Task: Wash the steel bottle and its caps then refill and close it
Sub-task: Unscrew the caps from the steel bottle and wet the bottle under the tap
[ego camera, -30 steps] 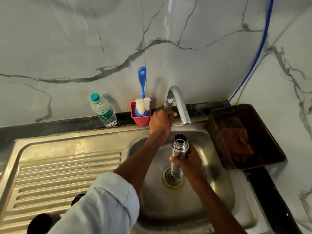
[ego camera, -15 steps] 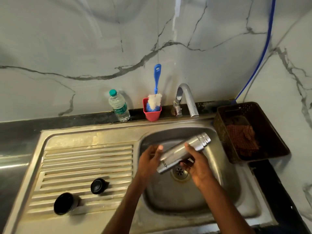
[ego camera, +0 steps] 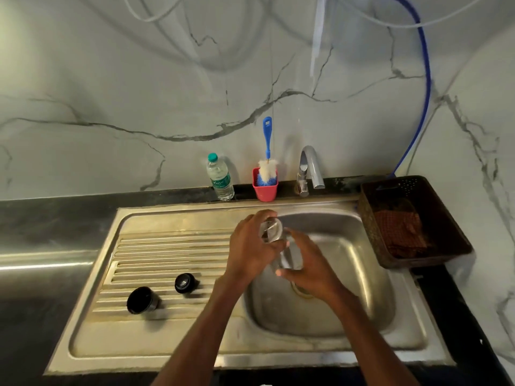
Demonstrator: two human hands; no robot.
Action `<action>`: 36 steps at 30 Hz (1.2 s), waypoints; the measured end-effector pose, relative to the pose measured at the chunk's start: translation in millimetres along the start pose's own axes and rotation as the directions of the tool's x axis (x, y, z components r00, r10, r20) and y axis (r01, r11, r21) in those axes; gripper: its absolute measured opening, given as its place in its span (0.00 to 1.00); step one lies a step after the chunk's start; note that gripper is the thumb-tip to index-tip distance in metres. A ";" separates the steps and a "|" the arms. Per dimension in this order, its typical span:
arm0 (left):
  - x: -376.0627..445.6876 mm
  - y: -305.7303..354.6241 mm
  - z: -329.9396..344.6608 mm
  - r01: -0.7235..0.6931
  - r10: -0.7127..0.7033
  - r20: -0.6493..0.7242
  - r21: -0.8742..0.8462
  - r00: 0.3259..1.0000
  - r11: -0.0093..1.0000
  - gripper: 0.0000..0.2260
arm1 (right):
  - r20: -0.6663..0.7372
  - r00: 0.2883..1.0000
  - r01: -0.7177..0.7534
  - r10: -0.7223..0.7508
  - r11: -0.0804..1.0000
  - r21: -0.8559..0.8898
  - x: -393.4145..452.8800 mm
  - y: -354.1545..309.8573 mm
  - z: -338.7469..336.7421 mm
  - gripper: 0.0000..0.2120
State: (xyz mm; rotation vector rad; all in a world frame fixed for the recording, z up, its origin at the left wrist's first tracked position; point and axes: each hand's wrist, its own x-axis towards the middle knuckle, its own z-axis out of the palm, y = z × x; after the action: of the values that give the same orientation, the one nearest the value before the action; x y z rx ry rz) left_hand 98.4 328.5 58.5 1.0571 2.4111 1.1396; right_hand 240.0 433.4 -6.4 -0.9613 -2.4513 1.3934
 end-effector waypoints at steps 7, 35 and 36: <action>-15.4 2.2 -10.1 0.023 0.031 0.122 -0.415 0.992 0.910 0.22 | -0.404 0.908 -0.046 0.114 0.984 0.175 -24.7 -33.8 -10.9 0.32; -24.0 -328.3 -194.0 0.324 -0.278 -0.167 0.449 0.946 0.833 0.22 | -0.216 0.974 0.160 -0.075 0.900 0.406 64.3 -206.0 177.9 0.33; -25.5 -342.2 -199.2 0.334 -0.303 -0.144 0.480 0.942 0.811 0.22 | -0.179 0.980 0.151 -0.086 0.908 0.391 72.6 -215.9 194.1 0.35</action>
State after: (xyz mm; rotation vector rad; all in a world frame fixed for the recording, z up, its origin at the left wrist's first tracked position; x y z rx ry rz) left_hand -157.6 54.5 -71.2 0.6927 2.8743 0.4436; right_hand 1.8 261.6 50.8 -0.7768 -1.9600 1.6216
